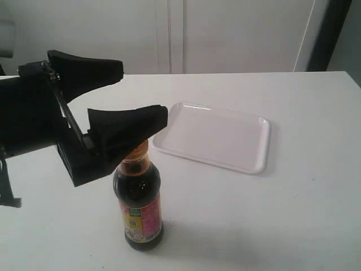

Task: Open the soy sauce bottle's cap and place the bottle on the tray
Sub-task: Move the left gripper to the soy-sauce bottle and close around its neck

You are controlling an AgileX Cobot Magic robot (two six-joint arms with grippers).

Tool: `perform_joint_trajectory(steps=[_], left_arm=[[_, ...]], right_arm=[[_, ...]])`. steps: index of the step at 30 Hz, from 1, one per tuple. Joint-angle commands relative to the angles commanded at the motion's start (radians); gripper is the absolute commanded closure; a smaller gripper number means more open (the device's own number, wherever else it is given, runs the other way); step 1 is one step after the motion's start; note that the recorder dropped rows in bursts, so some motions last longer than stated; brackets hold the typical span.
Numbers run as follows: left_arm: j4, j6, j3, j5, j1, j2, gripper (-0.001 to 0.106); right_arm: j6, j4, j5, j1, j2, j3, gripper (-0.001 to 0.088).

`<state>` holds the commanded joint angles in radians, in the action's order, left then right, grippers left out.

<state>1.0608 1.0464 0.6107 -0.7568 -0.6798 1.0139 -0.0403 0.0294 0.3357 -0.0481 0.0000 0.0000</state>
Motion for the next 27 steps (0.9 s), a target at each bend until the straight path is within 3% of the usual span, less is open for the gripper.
perform_joint_trajectory(steps=[5,17,27], left_arm=[[-0.009,-0.032,-0.031,-0.042,0.000,0.023,0.000],[-0.243,-0.273,-0.187,-0.111,0.000,0.024,0.000],[-0.334,-0.358,-0.229,-0.175,0.000,0.142,0.000]], right_arm=[[0.000,0.000,0.000,0.000,0.000,0.000,0.0868],[0.000,0.000,0.000,0.000,0.000,0.000,0.0868],[0.000,0.000,0.000,0.000,0.000,0.000,0.0868]])
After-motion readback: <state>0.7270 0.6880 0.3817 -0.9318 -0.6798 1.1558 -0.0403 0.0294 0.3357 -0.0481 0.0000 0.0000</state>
